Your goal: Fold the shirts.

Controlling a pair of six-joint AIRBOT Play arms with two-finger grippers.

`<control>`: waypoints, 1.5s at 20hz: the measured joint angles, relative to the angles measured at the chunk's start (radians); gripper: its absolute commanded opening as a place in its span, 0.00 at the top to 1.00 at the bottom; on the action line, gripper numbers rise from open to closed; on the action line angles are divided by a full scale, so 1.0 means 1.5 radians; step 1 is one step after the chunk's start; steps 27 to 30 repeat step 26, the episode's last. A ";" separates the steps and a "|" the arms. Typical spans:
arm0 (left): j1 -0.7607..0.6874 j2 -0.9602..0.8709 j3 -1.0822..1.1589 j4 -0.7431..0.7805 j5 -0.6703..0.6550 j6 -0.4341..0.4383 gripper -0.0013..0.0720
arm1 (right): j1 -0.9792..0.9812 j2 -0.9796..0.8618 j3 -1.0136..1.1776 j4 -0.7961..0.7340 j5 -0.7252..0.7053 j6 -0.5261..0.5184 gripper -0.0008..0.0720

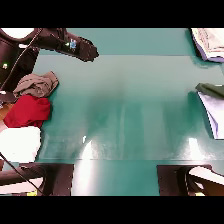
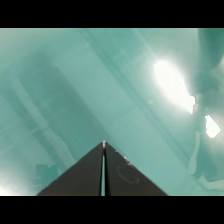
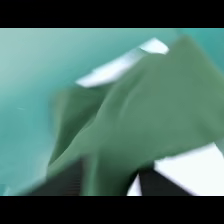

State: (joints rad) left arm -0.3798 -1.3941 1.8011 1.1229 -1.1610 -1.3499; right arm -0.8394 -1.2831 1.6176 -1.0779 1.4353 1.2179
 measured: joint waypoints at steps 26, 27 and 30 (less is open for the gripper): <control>0.000 0.000 0.000 -0.003 0.053 0.014 0.94 | 0.329 0.100 -0.238 0.054 -0.020 0.117 0.96; 0.000 0.000 0.000 -0.003 0.053 0.014 0.94 | 0.329 0.100 -0.238 0.054 -0.020 0.117 0.96; 0.000 0.000 0.000 -0.003 0.053 0.014 0.94 | 0.329 0.100 -0.238 0.054 -0.020 0.117 0.96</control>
